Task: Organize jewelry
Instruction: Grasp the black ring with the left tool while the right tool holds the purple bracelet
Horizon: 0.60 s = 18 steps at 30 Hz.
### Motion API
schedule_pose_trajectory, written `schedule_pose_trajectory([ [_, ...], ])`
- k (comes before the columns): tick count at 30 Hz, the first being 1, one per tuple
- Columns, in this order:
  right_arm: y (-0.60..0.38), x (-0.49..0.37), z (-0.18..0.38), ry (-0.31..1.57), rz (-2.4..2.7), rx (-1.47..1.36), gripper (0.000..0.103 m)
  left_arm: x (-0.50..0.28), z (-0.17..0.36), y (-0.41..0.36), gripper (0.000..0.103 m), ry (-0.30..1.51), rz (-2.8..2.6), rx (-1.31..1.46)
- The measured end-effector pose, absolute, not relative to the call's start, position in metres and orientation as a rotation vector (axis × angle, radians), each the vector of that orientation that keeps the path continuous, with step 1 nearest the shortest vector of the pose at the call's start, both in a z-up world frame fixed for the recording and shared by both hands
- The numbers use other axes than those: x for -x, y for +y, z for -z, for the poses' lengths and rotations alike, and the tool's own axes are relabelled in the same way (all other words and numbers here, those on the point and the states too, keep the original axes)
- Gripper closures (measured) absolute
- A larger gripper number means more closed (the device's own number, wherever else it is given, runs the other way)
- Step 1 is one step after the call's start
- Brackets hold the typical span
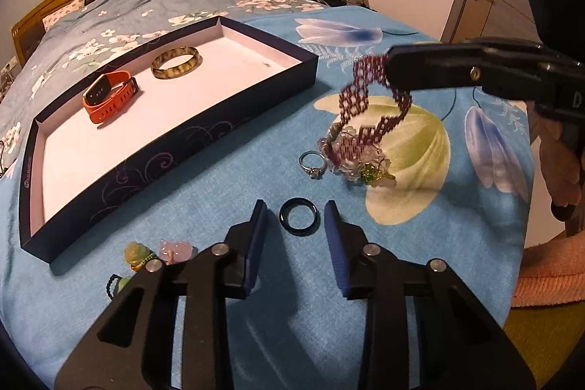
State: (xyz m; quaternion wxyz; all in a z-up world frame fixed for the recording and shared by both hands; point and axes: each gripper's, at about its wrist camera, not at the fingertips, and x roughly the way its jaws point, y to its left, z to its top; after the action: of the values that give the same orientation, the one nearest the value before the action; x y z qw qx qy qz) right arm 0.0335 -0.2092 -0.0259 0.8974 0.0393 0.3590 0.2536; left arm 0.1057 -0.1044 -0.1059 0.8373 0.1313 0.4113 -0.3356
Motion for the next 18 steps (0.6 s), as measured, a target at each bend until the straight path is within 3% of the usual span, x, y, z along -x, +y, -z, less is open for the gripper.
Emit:
schedule_pose_trajectory([
  [2,-0.209,-0.036,0.025,0.738,-0.525,-0.081,0.102,-0.106,0.106,-0.106,0.080,0.869,0.714,-0.287],
  [18,-0.207,-0.048,0.024,0.717,-0.526,-0.093,0.102,-0.104,0.088,-0.088,0.081,0.805,0.686,-0.211],
])
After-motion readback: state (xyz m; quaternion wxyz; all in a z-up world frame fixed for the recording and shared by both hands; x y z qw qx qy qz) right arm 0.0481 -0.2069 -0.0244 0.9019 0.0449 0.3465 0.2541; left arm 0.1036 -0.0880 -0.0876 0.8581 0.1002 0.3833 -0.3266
